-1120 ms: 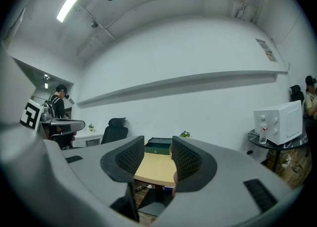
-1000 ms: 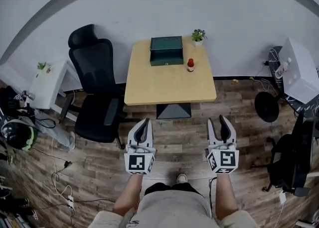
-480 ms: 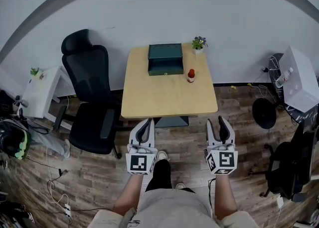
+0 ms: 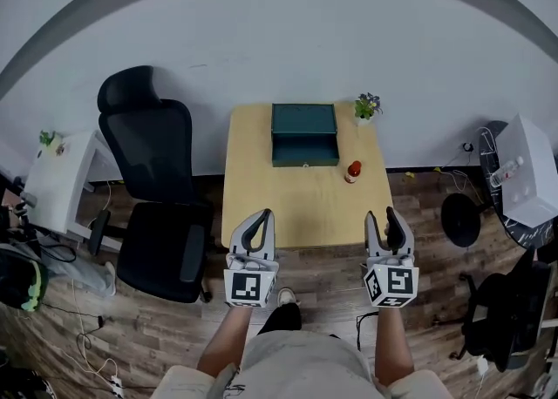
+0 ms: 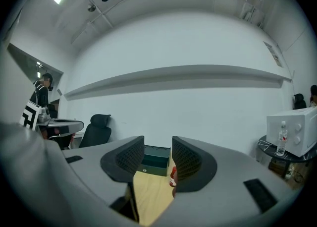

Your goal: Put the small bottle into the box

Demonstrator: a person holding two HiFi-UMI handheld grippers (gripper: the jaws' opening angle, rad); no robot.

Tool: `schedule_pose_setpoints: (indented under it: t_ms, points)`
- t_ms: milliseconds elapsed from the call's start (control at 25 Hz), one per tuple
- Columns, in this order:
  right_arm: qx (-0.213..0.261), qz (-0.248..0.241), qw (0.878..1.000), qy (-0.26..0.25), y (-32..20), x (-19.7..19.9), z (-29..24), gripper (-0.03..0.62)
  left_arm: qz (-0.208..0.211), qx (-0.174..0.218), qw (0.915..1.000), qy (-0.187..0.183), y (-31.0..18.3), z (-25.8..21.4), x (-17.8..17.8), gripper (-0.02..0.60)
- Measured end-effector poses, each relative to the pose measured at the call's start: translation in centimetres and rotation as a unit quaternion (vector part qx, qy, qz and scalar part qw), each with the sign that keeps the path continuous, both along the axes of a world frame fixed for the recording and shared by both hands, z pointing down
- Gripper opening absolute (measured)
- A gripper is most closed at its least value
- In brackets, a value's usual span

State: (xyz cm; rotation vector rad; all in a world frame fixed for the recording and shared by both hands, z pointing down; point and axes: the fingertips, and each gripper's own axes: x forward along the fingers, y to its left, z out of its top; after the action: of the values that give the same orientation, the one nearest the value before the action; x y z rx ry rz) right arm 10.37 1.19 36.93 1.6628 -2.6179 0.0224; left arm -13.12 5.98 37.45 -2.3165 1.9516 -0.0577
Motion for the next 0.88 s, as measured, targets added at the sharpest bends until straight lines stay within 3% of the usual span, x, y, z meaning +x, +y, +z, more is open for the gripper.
schedule_pose_setpoints:
  t_ms: [240, 440, 680, 880]
  points:
    - [0.001, 0.007, 1.0, 0.009, -4.5, -3.6, -0.2, 0.19, 0.013, 0.021, 0.9997, 0.008, -4.9, -0.2, -3.7, 0.006]
    - [0.005, 0.02, 1.0, 0.013, -6.9, -5.0, -0.2, 0.19, 0.028, 0.0, 0.9996, 0.005, -7.6, 0.4, -4.9, 0.006]
    - [-0.004, 0.034, 0.999, 0.012, -8.7, -4.6, 0.9, 0.19, 0.04, 0.022, 0.9989, 0.003, -10.3, 0.2, -4.6, 0.006]
    - [-0.013, 0.038, 0.999, 0.011, -10.9, -4.0, 2.3, 0.19, 0.052, 0.001, 0.9986, 0.001, -12.6, 1.1, -3.1, 0.006]
